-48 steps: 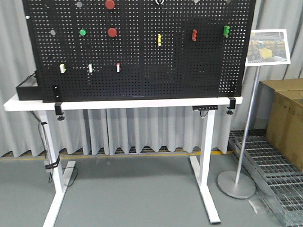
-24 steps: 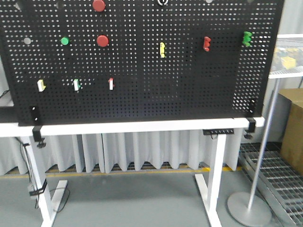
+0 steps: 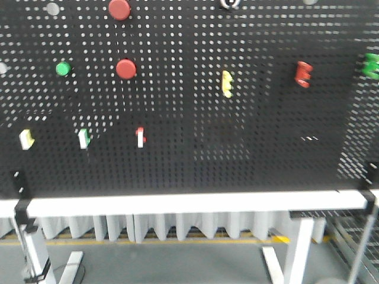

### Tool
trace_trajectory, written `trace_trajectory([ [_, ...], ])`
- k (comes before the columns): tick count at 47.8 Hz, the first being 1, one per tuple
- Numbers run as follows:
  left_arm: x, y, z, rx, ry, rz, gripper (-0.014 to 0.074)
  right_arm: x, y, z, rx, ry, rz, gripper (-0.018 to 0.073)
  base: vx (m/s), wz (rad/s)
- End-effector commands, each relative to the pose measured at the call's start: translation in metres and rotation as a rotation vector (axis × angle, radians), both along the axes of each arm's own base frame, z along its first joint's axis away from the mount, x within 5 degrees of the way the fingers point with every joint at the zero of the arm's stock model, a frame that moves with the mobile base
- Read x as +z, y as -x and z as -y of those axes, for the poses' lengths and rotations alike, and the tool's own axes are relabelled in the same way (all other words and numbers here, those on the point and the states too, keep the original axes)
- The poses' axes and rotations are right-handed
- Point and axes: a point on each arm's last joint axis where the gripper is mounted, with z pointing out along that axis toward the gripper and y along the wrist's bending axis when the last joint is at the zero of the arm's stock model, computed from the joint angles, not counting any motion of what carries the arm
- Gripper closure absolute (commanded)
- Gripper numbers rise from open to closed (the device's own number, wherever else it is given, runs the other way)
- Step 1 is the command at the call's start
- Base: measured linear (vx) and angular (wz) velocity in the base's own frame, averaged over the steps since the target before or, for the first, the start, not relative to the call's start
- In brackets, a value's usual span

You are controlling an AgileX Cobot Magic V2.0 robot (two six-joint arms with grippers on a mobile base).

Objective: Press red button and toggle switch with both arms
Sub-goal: 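Drive the base forward up to the black pegboard, then raise the left gripper toward the upper red push button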

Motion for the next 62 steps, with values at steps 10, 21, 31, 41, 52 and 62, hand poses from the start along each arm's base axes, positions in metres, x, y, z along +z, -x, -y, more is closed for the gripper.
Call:
trace_trajectory([
  [10,-0.0027,-0.0001,-0.0008,0.008,0.024,0.061,0.0594,0.0045,0.0002,0.0001,-0.002,0.020,0.086,0.0562,0.41,0.07],
  [21,-0.0027,-0.0001,-0.0008,0.008,0.024,0.061,0.0594,0.0045,0.0002,0.0001,-0.002,0.020,0.086,0.0562,0.28,0.04],
  [31,-0.0027,-0.0001,-0.0008,0.008,0.024,0.061,0.0594,0.0045,0.0002,0.0001,-0.002,0.020,0.086,0.0562,0.17,0.01],
  [41,-0.0027,-0.0001,-0.0008,0.008,0.024,0.061,0.0594,0.0046,0.0002,0.0001,-0.002,0.020,0.087,0.0562,0.09,0.01],
  [52,-0.0027,-0.0001,-0.0008,0.008,0.024,0.061,0.0594,0.0046,0.0002,0.0001,-0.002,0.020,0.087,0.0562,0.03,0.00],
  [62,-0.0013,0.0000,-0.0010,0.010,0.026,0.076,0.0594,0.0054,0.0001,0.0000,-0.001,0.020,0.095,0.0562,0.00,0.00],
])
